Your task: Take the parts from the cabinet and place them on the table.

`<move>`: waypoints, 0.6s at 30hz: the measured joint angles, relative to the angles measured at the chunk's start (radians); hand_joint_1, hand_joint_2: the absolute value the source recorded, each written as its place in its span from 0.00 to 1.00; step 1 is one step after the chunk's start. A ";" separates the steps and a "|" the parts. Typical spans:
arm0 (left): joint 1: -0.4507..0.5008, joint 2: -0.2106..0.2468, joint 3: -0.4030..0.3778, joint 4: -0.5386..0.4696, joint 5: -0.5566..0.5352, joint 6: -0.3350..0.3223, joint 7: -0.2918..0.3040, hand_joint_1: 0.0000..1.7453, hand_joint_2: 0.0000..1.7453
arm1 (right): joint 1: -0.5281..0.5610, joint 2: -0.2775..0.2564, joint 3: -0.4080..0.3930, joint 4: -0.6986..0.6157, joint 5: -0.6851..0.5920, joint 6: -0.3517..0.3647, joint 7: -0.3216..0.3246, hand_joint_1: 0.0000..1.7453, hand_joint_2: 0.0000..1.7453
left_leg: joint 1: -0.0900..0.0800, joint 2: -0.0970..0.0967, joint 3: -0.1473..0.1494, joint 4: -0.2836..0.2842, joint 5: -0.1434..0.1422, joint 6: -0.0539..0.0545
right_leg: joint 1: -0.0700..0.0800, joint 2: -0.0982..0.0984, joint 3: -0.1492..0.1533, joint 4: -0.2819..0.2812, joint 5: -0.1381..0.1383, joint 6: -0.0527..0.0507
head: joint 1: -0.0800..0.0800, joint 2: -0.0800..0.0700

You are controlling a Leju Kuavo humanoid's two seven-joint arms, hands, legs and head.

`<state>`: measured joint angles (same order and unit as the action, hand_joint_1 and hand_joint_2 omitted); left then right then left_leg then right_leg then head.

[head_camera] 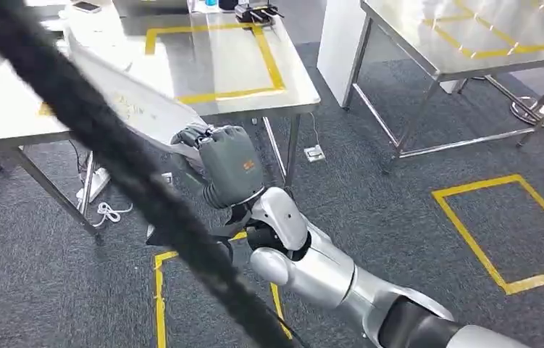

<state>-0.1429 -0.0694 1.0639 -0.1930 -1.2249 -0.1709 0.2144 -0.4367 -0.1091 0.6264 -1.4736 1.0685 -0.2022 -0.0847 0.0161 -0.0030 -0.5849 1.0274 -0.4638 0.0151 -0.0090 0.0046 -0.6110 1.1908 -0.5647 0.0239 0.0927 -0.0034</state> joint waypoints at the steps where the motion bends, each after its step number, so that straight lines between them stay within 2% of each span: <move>1: 0.000 0.000 0.000 0.000 -0.001 0.000 0.002 0.00 1.00 | 0.003 0.000 0.000 0.000 0.000 0.002 0.000 1.00 1.00 | -0.001 0.000 0.004 0.000 -0.007 0.002 | 0.000 0.000 -0.052 0.073 -0.028 0.001 | 0.000 0.000; 2: 0.000 0.000 0.000 0.000 -0.003 0.000 0.003 0.00 1.00 | 0.007 0.000 0.000 0.000 0.001 0.003 0.001 1.00 1.00 | -0.003 0.000 0.011 0.000 -0.015 0.002 | 0.000 0.000 -0.100 0.128 -0.053 -0.001 | 0.000 0.000; 3: 0.001 0.000 0.000 0.000 -0.005 0.000 0.005 0.00 1.00 | 0.011 0.000 0.000 0.000 0.002 0.005 0.000 1.00 1.00 | -0.005 -0.001 0.019 0.000 -0.022 0.001 | 0.001 0.000 -0.127 0.142 -0.054 -0.004 | 0.000 0.000; 4: 0.002 0.000 0.000 0.000 -0.007 0.000 0.008 0.00 1.00 | 0.013 -0.001 0.000 0.000 0.002 0.005 0.000 1.00 1.00 | -0.007 -0.002 0.031 0.000 -0.031 0.001 | 0.001 0.000 -0.132 0.116 -0.032 -0.007 | 0.000 0.000; 5: 0.002 0.000 0.000 0.000 -0.008 0.000 0.008 0.00 1.00 | 0.013 -0.001 0.000 0.000 0.002 0.006 0.000 1.00 1.00 | -0.010 -0.002 0.046 0.000 -0.041 0.001 | 0.003 0.000 -0.119 0.051 0.013 -0.013 | 0.002 0.000; 7: 0.002 -0.002 -0.001 0.000 -0.009 0.000 0.008 0.00 1.00 | 0.013 -0.002 -0.002 0.000 0.003 0.006 -0.001 1.00 1.00 | -0.013 -0.002 0.072 -0.002 -0.063 0.000 | 0.014 -0.001 -0.067 -0.125 0.146 -0.038 | 0.002 0.000; 8: 0.000 -0.006 -0.001 0.002 -0.009 0.000 0.007 0.00 1.00 | 0.016 -0.004 -0.003 0.001 0.003 0.006 -0.001 1.00 1.00 | -0.018 -0.003 0.085 0.004 -0.075 -0.006 | 0.022 0.002 -0.065 -0.153 0.162 -0.044 | -0.004 0.000; 9: -0.003 -0.006 -0.002 0.002 -0.010 0.000 0.009 0.00 1.00 | 0.017 -0.005 -0.005 0.001 0.003 0.008 -0.001 1.00 1.00 | -0.016 -0.007 0.089 0.003 -0.088 -0.013 | 0.021 0.003 -0.059 -0.151 0.129 -0.043 | -0.003 0.000; 10: -0.003 -0.006 -0.004 0.002 -0.010 0.000 0.008 0.00 1.00 | 0.018 -0.006 -0.006 0.001 0.003 0.008 -0.001 1.00 1.00 | -0.015 -0.004 0.098 0.000 -0.096 -0.018 | 0.023 0.002 -0.043 -0.155 0.139 -0.042 | -0.001 0.000; 11: -0.003 -0.006 -0.007 0.002 -0.010 0.000 0.008 0.00 1.00 | 0.016 -0.006 -0.007 0.001 0.002 0.007 -0.002 1.00 1.00 | -0.015 -0.004 0.109 0.015 -0.086 -0.026 | 0.021 0.002 -0.037 -0.159 0.135 -0.049 | -0.002 0.000; 12: -0.005 -0.005 -0.009 0.002 -0.010 0.000 0.008 0.00 1.00 | 0.014 -0.006 -0.008 -0.001 0.002 0.007 -0.005 1.00 1.00 | -0.015 -0.004 0.117 0.018 -0.091 -0.032 | 0.019 0.004 -0.013 -0.160 0.136 -0.057 | -0.003 0.000; 13: -0.008 -0.003 -0.010 0.001 -0.010 0.000 0.008 0.00 1.00 | 0.014 -0.006 -0.008 -0.003 0.002 0.005 -0.006 1.00 1.00 | -0.012 -0.002 0.099 0.051 -0.089 -0.033 | 0.015 0.002 0.000 -0.168 0.131 -0.061 | -0.002 0.000; 14: -0.010 -0.005 -0.013 0.002 -0.010 0.000 0.008 0.00 1.00 | 0.011 -0.006 -0.008 -0.004 0.003 0.005 -0.006 1.00 1.00 | -0.012 -0.002 0.065 0.114 -0.078 -0.038 | 0.014 0.002 0.009 -0.168 0.126 -0.067 | -0.011 0.000; 15: -0.012 -0.006 -0.014 0.002 -0.010 0.000 0.007 0.00 1.00 | 0.011 -0.006 -0.008 -0.004 0.003 0.005 -0.008 1.00 1.00 | -0.011 -0.002 0.016 0.187 -0.083 -0.041 | 0.013 0.002 0.015 -0.168 0.117 -0.071 | -0.011 0.000; 16: -0.012 -0.006 -0.015 0.003 -0.010 0.000 0.008 0.00 1.00 | 0.015 -0.006 -0.008 -0.004 0.003 0.006 -0.008 1.00 1.00 | -0.008 -0.002 -0.042 0.259 -0.120 -0.047 | 0.013 0.002 0.025 -0.168 0.105 -0.072 | -0.011 0.000; 17: -0.010 -0.005 -0.015 0.003 -0.010 0.000 0.008 0.00 1.00 | 0.018 -0.006 -0.008 -0.004 0.002 0.006 -0.006 1.00 1.00 | -0.007 -0.002 -0.083 0.299 -0.159 -0.053 | 0.012 0.003 0.035 -0.168 0.094 -0.072 | -0.011 0.000; 18: -0.007 -0.005 -0.015 0.003 -0.010 0.000 0.009 0.00 1.00 | 0.019 -0.006 -0.008 -0.003 0.002 0.006 -0.006 1.00 1.00 | -0.006 -0.002 -0.110 0.311 -0.187 -0.054 | 0.011 0.005 0.048 -0.168 0.083 -0.070 | -0.011 0.000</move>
<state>-0.1496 -0.0740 1.0487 -0.1904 -1.2348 -0.1709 0.2232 -0.4178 -0.1156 0.6184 -1.4771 1.0708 -0.1961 -0.0912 0.0098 -0.0049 -0.6953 1.3382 -0.6504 -0.0389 0.0016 0.0099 -0.5632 1.0225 -0.4818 -0.0466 0.0816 -0.0034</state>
